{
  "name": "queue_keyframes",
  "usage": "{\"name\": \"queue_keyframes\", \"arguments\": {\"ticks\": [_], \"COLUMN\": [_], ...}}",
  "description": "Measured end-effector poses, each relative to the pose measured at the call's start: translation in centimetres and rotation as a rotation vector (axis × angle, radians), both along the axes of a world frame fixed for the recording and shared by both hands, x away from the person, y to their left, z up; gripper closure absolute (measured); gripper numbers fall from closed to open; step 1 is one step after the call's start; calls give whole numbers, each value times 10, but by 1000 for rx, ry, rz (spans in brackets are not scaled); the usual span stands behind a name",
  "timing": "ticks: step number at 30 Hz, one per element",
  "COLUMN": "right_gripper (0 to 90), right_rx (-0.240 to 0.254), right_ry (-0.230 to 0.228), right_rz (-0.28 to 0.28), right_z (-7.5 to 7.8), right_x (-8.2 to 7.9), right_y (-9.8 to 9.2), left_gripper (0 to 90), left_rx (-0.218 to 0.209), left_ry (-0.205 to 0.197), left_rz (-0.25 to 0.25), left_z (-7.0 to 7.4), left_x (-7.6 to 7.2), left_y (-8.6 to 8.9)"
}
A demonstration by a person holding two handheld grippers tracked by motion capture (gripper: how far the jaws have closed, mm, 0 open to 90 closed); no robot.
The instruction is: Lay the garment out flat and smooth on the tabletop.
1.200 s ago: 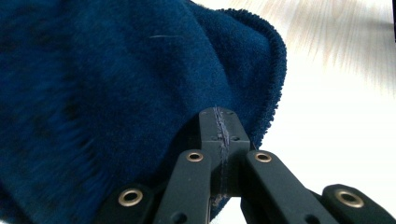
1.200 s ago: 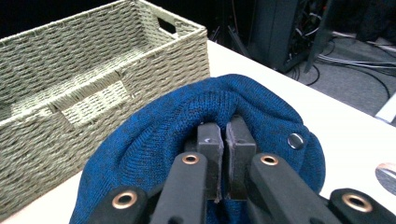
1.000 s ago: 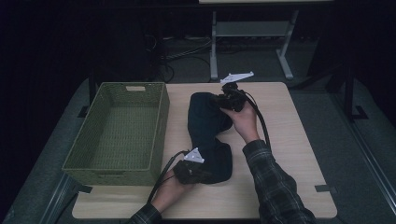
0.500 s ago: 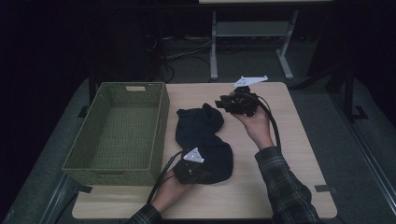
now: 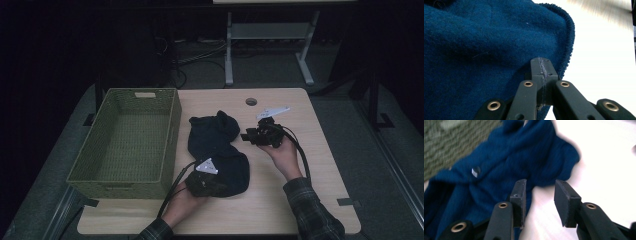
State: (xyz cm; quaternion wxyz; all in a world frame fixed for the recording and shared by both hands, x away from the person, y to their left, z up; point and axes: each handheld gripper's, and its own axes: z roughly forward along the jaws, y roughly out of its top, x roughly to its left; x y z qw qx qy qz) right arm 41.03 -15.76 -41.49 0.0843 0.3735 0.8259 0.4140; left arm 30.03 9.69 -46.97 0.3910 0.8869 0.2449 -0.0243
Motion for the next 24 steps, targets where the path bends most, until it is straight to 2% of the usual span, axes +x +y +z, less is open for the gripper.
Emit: {"name": "queue_keyframes", "arguments": {"ticks": [5, 7, 9, 12, 14, 15, 16, 17, 19, 21, 24], "right_gripper": [597, 597, 588, 586, 583, 601, 659, 737, 822, 837, 840], "right_rx": [-3, -3, 3, -1, -13, -33, -54, -65, -65, -69, -55], "right_ry": [33, 33, 54, 45, 56, 60, 76, 74, 65, 49, 50], "right_rz": [50, 54, 63, 76, 91, 88, 92, 96, 88, 74, 53], "right_z": [-16, -20, -22, -26, -30, -33, -37, -40, -41, -39, -36], "right_x": [-7, -13, -16, -21, -22, -22, -22, -22, -25, -28, -35], "right_y": [5, 6, 5, 5, 6, 7, 8, 8, 6, 3, -5], "left_gripper": [899, 899, 899, 899, 899, 899, 899, 899, 899, 899, 899], "left_rx": [0, 6, 6, 5, 5, 5, 7, 7, 5, 0, 0], "left_ry": [2, 1, -2, 1, 2, 3, 1, 2, 2, 4, 4], "left_rz": [1, -4, -6, -5, -3, -3, -5, -4, -3, 1, 1], "left_z": [0, 0, 0, 0, 0, 0, 0, 0, 0, 0, 0], "left_x": [0, 0, 0, 0, 0, 0, 0, 0, 0, -1, -1], "left_y": [0, 1, 1, 0, 0, 0, 0, 0, 0, 0, 0]}}
